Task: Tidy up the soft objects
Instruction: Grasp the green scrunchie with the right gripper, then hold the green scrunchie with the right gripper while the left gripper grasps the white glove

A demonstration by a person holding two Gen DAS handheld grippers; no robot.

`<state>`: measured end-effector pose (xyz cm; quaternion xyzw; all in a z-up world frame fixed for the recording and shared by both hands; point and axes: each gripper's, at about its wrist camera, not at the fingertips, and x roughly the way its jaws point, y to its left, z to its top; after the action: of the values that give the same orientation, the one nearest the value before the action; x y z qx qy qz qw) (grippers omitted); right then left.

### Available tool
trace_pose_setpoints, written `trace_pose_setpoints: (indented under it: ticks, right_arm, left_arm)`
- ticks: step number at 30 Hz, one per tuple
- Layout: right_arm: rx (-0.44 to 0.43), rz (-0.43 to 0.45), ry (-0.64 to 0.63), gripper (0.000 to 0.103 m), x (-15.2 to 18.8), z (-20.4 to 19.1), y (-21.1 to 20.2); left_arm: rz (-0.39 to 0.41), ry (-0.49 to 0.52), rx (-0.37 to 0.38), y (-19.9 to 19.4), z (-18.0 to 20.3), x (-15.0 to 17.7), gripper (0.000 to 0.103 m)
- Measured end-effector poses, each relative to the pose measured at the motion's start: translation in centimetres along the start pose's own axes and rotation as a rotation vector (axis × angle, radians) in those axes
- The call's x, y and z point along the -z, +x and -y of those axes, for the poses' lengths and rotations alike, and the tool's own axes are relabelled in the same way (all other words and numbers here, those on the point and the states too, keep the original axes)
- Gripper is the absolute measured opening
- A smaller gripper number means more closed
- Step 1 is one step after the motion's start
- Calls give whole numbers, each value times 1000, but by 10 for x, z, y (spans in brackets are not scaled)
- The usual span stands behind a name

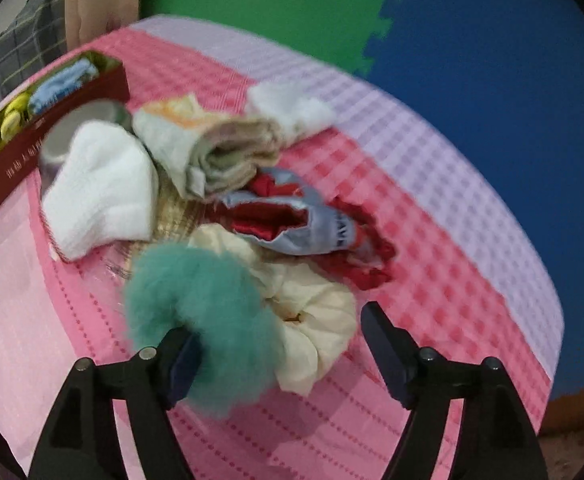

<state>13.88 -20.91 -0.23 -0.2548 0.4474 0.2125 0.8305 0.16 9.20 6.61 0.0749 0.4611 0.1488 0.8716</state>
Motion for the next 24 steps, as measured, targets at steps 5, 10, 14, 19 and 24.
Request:
trace_pose_setpoints:
  ticks: [5, 10, 14, 19, 24]
  right_arm:
    - [-226, -27, 120, 70, 1, 17, 20]
    - [-228, 36, 213, 15, 29, 18, -8]
    - [-212, 89, 332, 15, 76, 15, -39]
    - [-23, 126, 411, 15, 133, 10, -77]
    - [35, 131, 483, 15, 171, 13, -83]
  left_arm:
    - [27, 11, 12, -10, 5, -9, 88]
    - [55, 40, 60, -16, 18, -21, 88]
    - [93, 85, 178, -24, 39, -36, 88]
    - [93, 139, 391, -23, 72, -59, 88]
    - [71, 179, 490, -8, 114, -75, 88]
